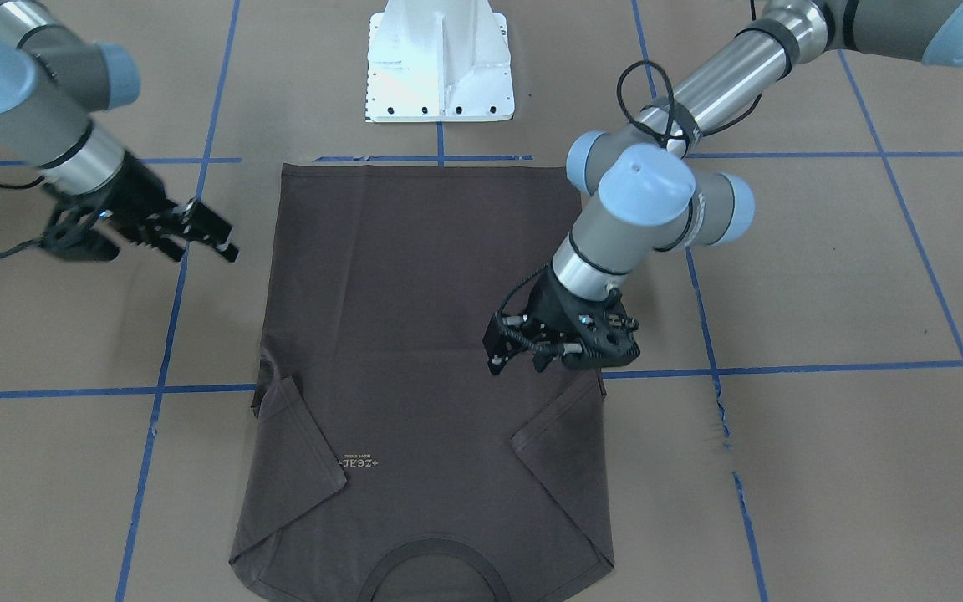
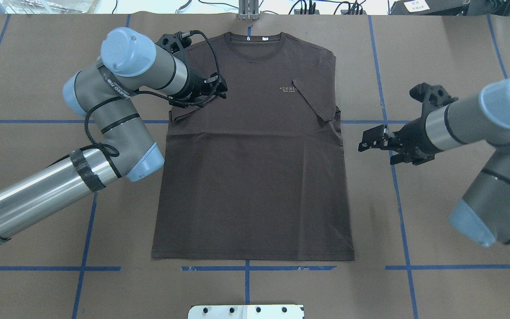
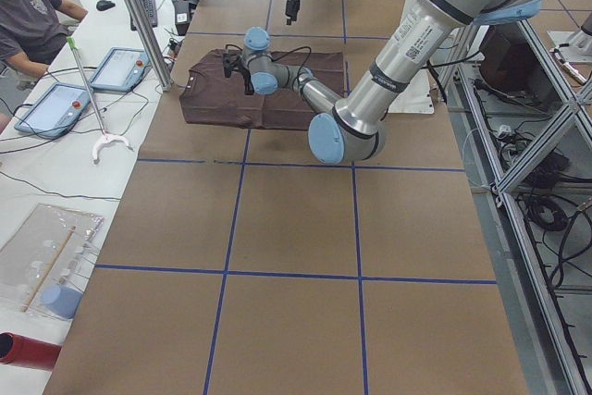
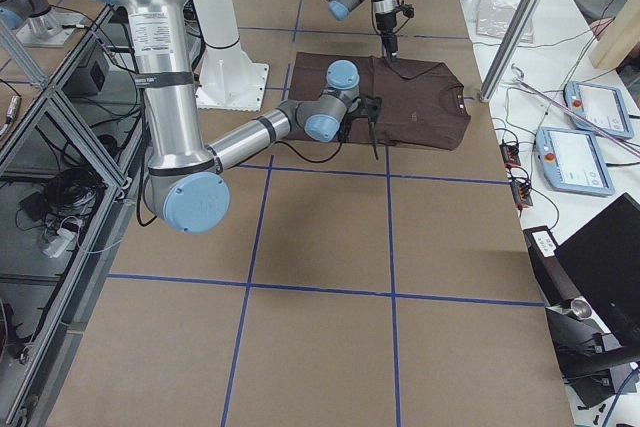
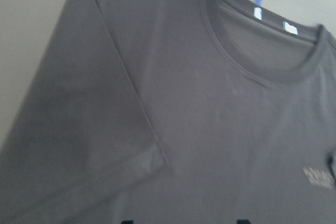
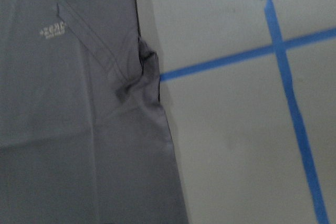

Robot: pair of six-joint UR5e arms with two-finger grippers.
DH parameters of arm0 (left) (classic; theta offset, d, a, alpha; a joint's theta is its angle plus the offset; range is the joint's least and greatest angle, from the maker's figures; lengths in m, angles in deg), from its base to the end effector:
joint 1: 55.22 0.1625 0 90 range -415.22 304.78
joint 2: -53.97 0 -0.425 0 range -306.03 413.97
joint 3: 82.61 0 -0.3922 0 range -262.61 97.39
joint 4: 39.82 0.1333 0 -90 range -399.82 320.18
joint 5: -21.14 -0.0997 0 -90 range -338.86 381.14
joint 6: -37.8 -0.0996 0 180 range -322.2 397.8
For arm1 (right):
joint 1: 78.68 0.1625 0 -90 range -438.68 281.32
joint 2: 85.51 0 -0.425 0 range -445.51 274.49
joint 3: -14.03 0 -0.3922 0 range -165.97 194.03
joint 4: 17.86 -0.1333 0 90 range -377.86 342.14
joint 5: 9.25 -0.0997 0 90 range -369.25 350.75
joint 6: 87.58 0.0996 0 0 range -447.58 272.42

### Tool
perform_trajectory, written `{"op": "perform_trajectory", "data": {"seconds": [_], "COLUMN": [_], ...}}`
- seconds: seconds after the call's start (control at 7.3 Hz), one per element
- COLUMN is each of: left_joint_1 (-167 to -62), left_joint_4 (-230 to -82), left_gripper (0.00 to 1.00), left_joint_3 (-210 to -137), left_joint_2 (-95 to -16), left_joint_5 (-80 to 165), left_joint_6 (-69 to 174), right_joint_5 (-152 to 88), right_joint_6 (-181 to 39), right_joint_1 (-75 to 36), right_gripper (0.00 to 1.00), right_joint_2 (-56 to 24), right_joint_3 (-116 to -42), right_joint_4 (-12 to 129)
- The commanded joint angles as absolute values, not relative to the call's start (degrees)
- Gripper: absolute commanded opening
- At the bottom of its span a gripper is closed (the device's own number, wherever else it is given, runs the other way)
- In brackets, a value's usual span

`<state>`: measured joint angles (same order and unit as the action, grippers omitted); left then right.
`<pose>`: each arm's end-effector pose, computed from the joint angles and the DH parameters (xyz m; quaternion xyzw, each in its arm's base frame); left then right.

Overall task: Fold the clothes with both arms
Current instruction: 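Move the right gripper to one hem corner while the left moves to the other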

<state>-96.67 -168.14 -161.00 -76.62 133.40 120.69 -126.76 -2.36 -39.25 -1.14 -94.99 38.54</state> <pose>0.4937 -0.5636 0.2388 0.0771 0.5617 -0.1389 0.8120 -0.3506 -0.4013 0.3836 -0.0145 -0.5162 0.1422 0.8445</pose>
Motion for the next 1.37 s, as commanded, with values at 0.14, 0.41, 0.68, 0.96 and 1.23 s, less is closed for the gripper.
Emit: {"op": "perform_trajectory", "data": {"seconds": [0.14,0.41,0.68,0.96,1.23], "left_joint_1": [-95.83,-95.83,-95.83,-95.83,-95.83], "left_joint_4": [-168.75,-169.45,-170.25,-170.25,-170.25], "left_gripper": [0.69,0.69,0.70,0.70,0.70], "left_joint_3": [-167.33,-167.77,-167.78,-167.86,-167.86], "left_joint_2": [-70.49,-68.65,-68.46,-68.37,-68.29], "left_joint_5": [133.46,133.20,133.11,133.02,133.02], "left_joint_6": [121.39,121.39,121.56,121.39,121.21], "right_joint_5": [-99.61,-89.77,-89.58,-89.67,-89.67], "right_joint_6": [20.43,28.87,29.14,29.05,29.05], "right_joint_1": [-65.94,-75.15,-74.99,-74.99,-75.08], "right_gripper": [0.89,0.77,0.65,0.47,0.47], "right_joint_2": [5.97,6.07,5.72,5.37,5.37], "right_joint_3": [-103.57,-103.74,-105.67,-105.50,-105.06], "right_joint_4": [39.09,45.62,50.95,51.13,51.13]}}
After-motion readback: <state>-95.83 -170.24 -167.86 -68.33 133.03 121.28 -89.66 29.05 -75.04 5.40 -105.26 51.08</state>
